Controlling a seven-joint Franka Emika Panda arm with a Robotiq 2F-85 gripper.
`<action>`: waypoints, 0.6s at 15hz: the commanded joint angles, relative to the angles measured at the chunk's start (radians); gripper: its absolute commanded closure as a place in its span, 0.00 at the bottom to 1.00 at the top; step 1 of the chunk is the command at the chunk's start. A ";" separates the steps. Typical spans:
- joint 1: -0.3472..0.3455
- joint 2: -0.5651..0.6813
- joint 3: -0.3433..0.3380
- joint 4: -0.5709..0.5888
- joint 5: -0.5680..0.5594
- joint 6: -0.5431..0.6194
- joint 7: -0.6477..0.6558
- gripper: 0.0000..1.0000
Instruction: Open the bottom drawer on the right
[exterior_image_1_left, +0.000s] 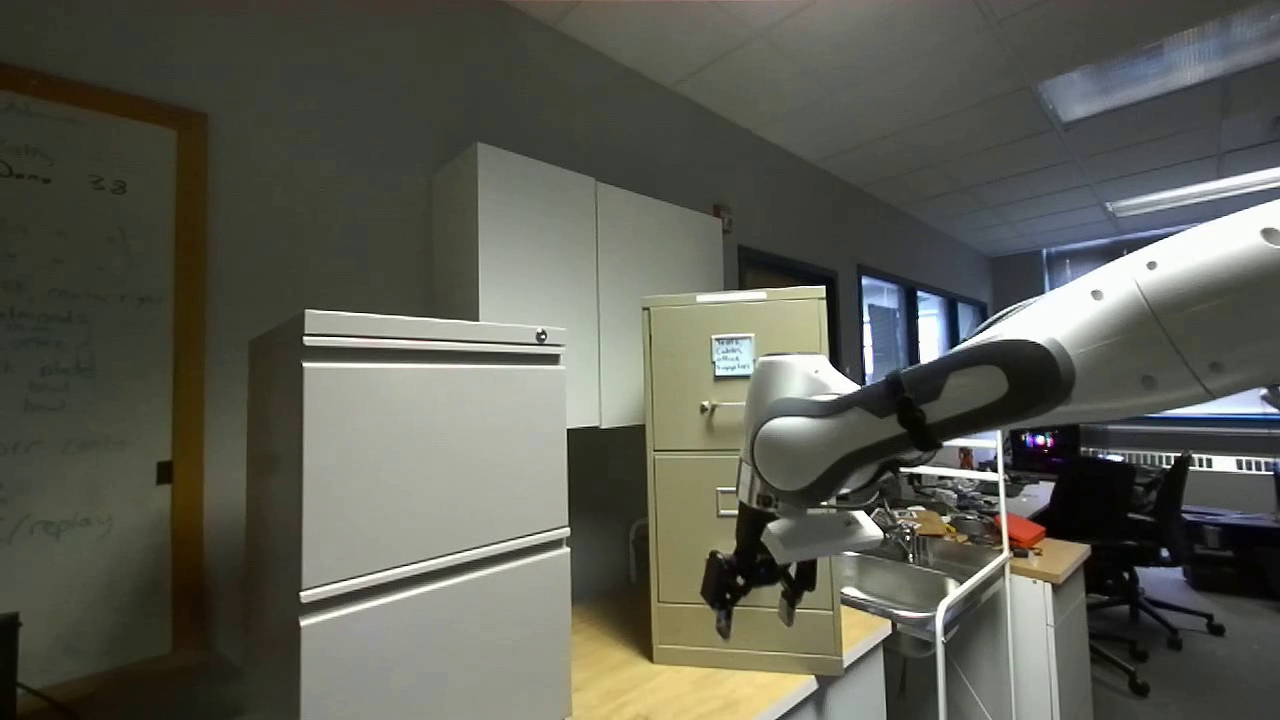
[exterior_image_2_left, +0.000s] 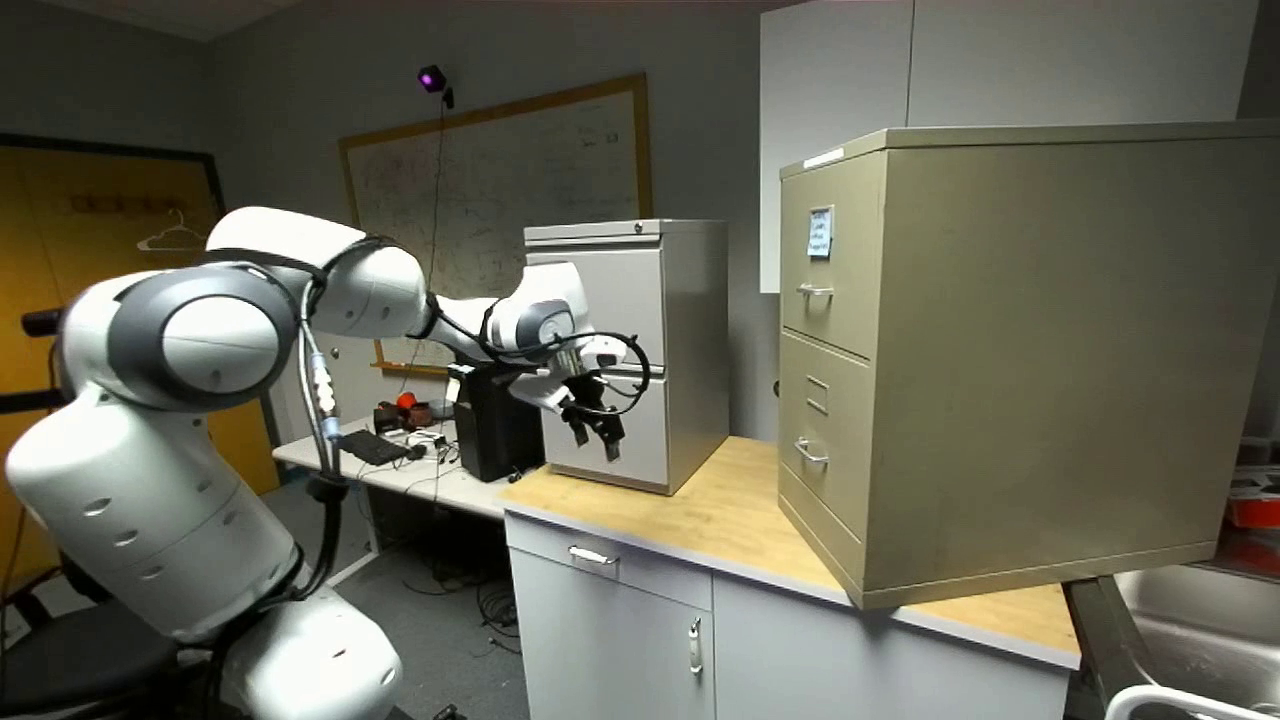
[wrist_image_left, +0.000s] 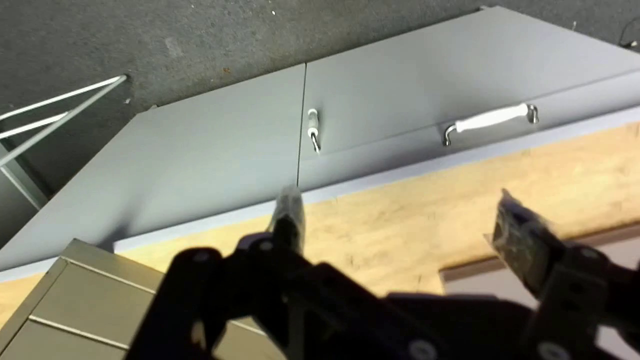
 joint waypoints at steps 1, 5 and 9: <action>-0.018 0.168 -0.045 0.247 0.076 -0.007 0.012 0.00; -0.025 0.325 -0.112 0.483 0.166 0.018 0.009 0.00; -0.054 0.484 -0.165 0.713 0.260 -0.002 0.014 0.00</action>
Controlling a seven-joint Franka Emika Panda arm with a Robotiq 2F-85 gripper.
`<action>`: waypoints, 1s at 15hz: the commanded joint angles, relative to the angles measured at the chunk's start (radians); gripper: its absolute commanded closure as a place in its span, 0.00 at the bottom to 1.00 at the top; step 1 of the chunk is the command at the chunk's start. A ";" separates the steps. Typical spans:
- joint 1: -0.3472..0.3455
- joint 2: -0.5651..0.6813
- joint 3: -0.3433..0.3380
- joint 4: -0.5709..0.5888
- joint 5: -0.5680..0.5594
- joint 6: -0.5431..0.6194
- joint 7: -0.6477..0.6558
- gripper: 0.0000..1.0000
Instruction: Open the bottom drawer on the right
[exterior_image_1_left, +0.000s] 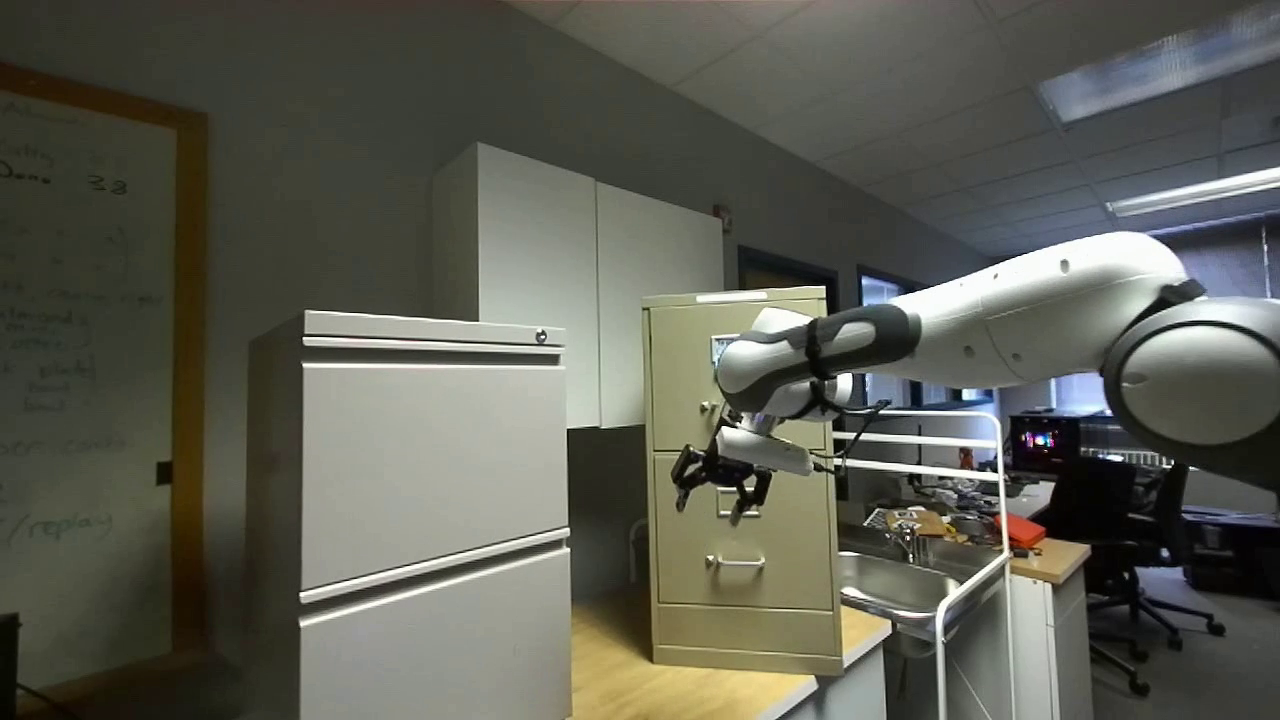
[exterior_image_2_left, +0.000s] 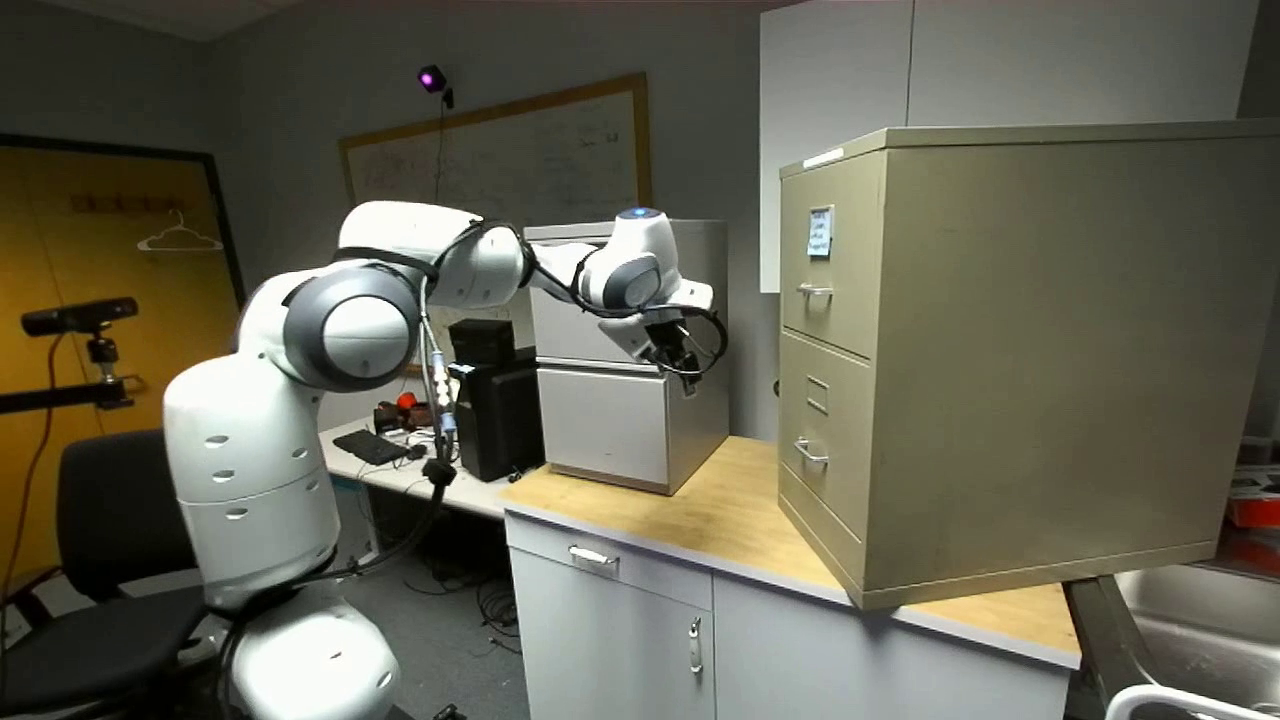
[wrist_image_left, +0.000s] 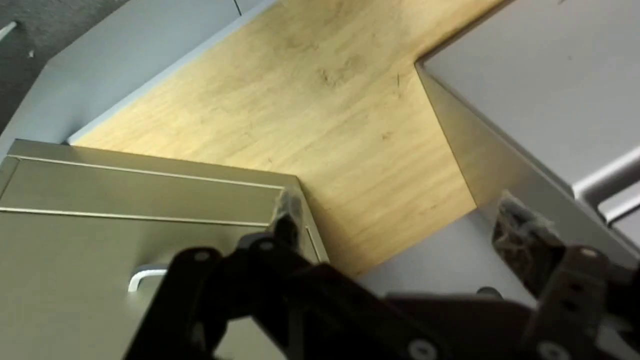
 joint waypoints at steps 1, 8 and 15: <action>-0.029 0.179 -0.038 0.250 0.084 -0.050 0.014 0.00; -0.147 0.460 -0.058 0.591 0.224 -0.160 0.033 0.00; -0.281 0.655 -0.039 0.817 0.328 -0.244 0.091 0.00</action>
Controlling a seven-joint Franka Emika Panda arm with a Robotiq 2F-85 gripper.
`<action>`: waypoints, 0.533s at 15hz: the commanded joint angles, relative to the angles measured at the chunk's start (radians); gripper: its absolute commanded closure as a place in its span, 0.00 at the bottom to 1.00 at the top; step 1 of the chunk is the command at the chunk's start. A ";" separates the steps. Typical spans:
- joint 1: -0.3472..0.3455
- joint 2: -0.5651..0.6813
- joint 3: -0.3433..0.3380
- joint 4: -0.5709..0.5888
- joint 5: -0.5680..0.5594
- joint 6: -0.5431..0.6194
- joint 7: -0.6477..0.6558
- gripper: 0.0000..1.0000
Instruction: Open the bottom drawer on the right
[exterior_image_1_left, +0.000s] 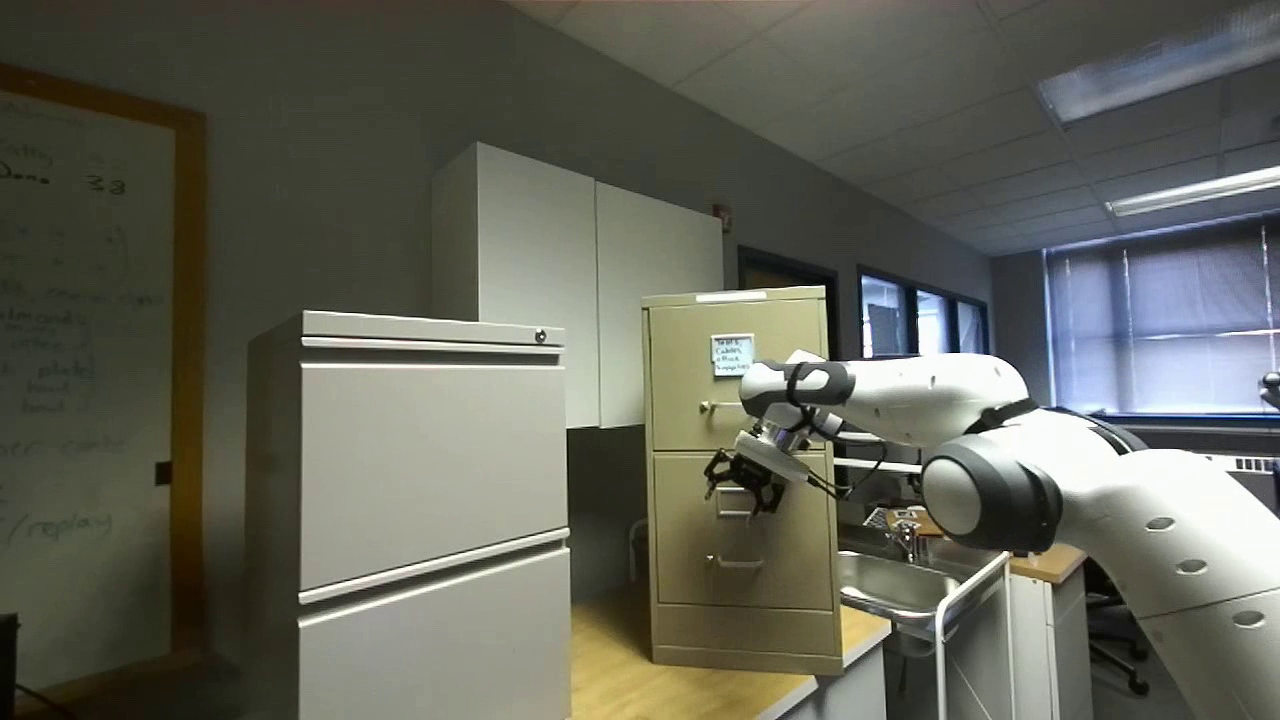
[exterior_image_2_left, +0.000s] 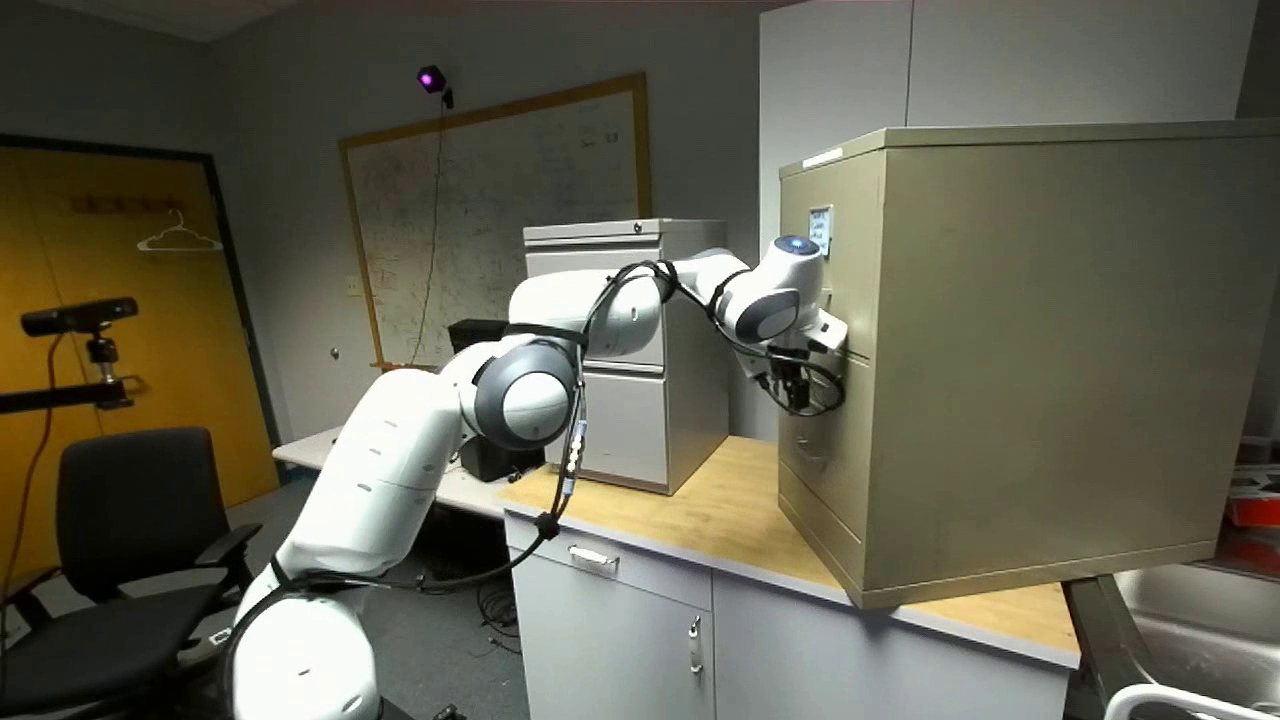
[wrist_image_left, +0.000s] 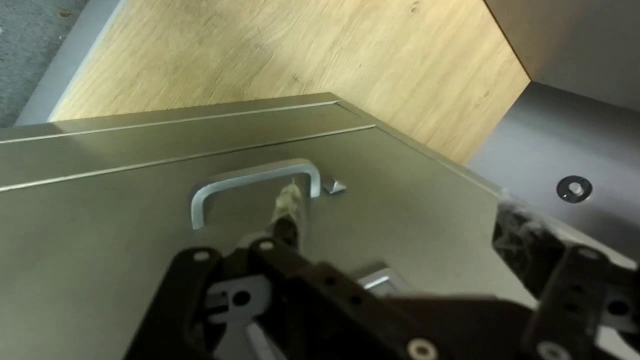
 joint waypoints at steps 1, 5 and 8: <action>-0.058 0.097 0.017 0.134 0.026 -0.065 0.080 0.00; -0.029 0.071 -0.011 0.062 0.013 0.000 0.169 0.00; 0.026 0.023 -0.050 -0.040 -0.052 0.143 0.254 0.00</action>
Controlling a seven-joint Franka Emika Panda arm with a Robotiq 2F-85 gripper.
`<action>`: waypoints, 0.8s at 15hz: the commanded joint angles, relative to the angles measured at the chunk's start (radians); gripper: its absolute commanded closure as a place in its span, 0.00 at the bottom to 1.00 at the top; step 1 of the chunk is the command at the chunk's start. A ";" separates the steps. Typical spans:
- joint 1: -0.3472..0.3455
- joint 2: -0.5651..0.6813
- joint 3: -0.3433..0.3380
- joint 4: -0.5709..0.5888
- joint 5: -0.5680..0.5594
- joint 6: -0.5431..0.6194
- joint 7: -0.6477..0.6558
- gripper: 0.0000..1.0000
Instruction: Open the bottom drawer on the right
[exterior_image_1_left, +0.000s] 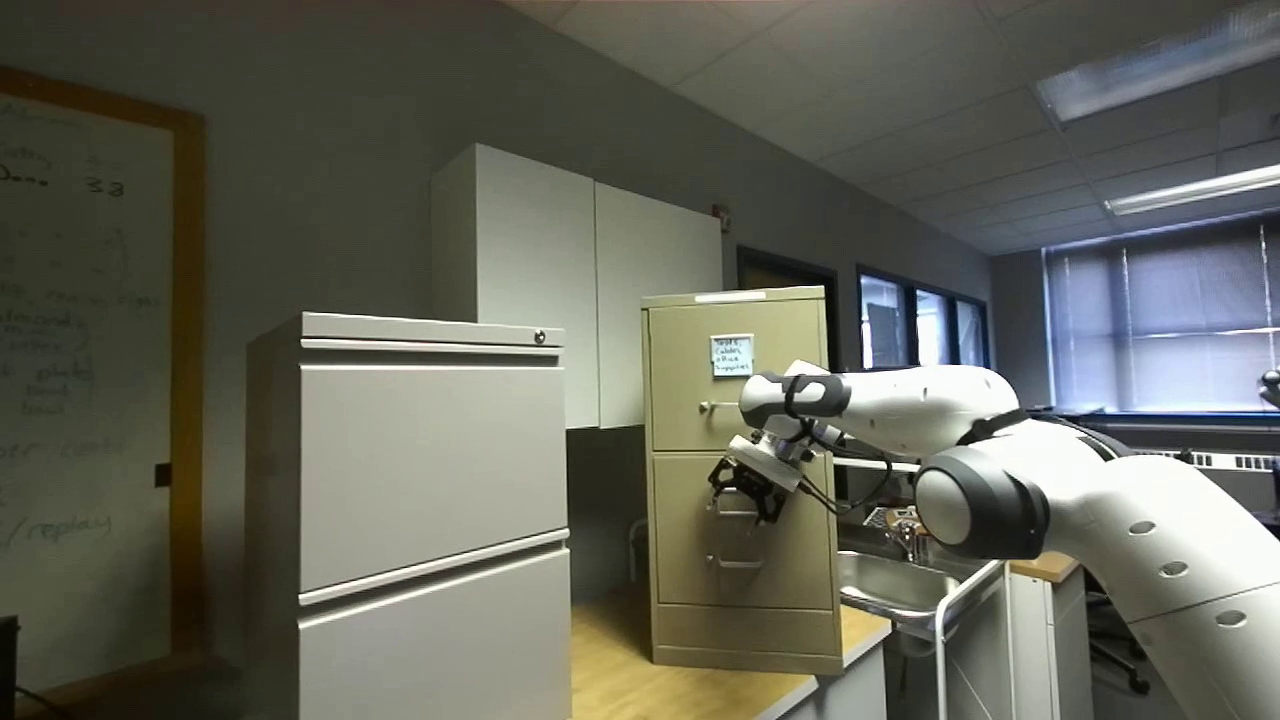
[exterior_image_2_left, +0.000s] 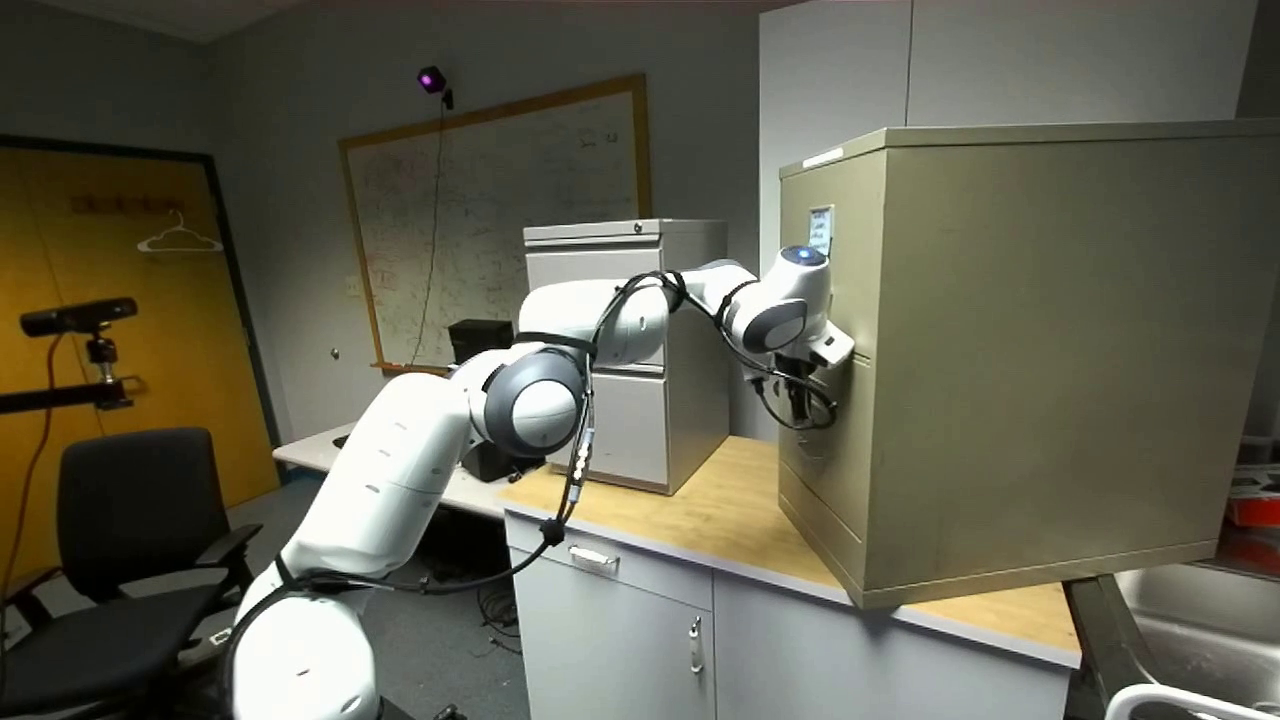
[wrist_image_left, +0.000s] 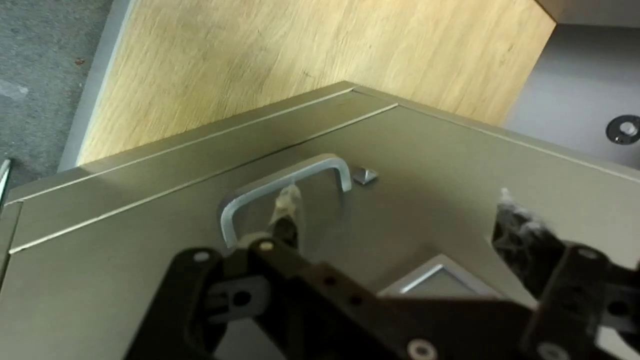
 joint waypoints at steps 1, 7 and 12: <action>0.057 -0.038 -0.059 -0.107 -0.069 0.188 0.091 0.00; 0.227 -0.168 -0.173 -0.444 -0.220 0.573 0.254 0.00; 0.461 -0.243 -0.404 -0.730 -0.443 0.866 0.559 0.00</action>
